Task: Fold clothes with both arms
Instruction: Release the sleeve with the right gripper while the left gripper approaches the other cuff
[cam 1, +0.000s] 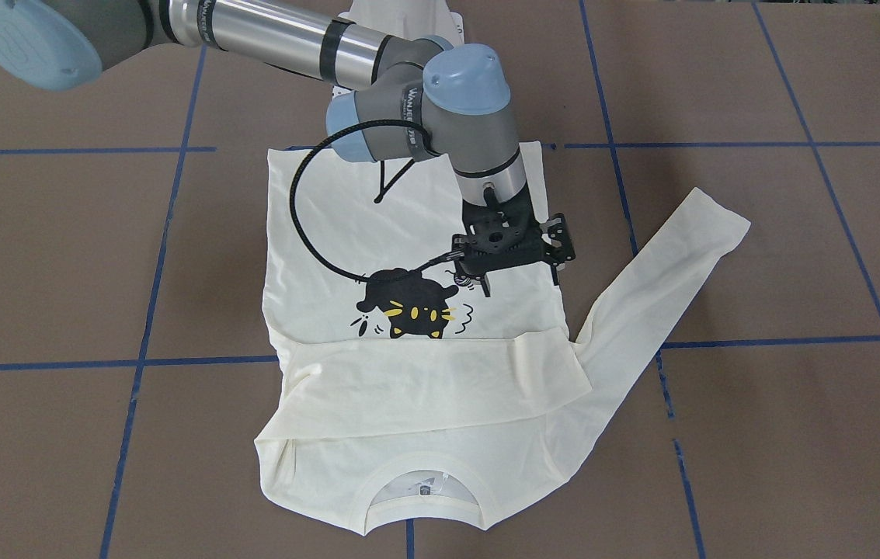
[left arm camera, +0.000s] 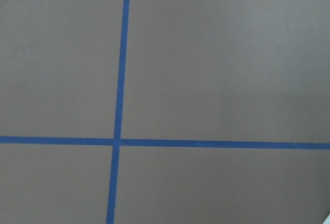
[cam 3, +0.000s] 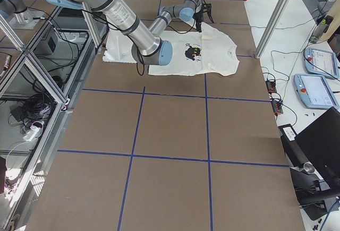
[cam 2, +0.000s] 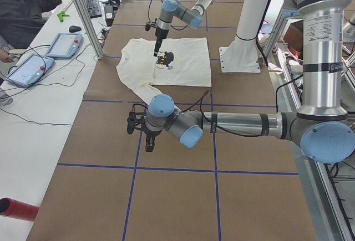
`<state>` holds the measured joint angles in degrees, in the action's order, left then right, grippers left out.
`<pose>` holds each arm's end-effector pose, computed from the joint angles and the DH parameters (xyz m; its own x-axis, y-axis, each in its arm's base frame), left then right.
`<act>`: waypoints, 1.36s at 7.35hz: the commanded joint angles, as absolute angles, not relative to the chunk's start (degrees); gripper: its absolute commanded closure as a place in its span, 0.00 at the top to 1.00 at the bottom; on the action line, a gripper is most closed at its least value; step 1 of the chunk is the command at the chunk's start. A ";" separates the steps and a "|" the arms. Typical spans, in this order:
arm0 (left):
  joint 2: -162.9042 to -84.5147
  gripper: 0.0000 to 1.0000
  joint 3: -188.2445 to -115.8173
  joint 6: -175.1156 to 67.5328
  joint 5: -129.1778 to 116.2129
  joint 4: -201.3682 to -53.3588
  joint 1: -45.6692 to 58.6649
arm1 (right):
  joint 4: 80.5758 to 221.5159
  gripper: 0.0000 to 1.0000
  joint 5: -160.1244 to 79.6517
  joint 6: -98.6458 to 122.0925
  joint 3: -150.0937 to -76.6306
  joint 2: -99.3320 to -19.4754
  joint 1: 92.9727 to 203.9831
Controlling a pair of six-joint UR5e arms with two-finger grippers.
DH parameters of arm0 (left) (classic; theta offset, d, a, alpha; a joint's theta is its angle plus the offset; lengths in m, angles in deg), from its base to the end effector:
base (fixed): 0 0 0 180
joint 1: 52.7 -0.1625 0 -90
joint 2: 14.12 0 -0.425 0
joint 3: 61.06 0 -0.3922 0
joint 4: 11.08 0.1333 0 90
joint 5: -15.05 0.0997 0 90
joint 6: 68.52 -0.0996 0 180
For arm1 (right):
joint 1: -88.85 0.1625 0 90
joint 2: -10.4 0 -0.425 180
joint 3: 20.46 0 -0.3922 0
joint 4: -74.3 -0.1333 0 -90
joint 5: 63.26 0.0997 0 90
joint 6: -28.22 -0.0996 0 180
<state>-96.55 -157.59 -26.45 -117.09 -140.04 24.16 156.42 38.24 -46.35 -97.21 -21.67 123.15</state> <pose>0.0399 -0.4632 0.5879 0.5866 -0.0915 -0.8047 0.2879 0.9523 0.1016 -0.5781 -0.5316 0.0926 0.5962 0.0911 0.7976 -0.2726 0.9575 0.0944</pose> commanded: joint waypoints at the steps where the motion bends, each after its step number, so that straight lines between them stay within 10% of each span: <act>1: -93.40 1.00 -164.13 -11.74 -112.42 -141.16 16.95 | 165.17 1.00 47.09 -36.26 -108.63 -33.46 130.73; 6: -89.53 1.00 -170.93 21.17 -90.72 -140.73 -8.79 | 164.92 1.00 58.21 -14.77 -123.88 -56.72 142.28; 10: -89.00 1.00 -167.42 27.71 -84.71 -140.81 -16.66 | 164.47 1.00 58.47 -14.84 -124.52 -57.80 142.28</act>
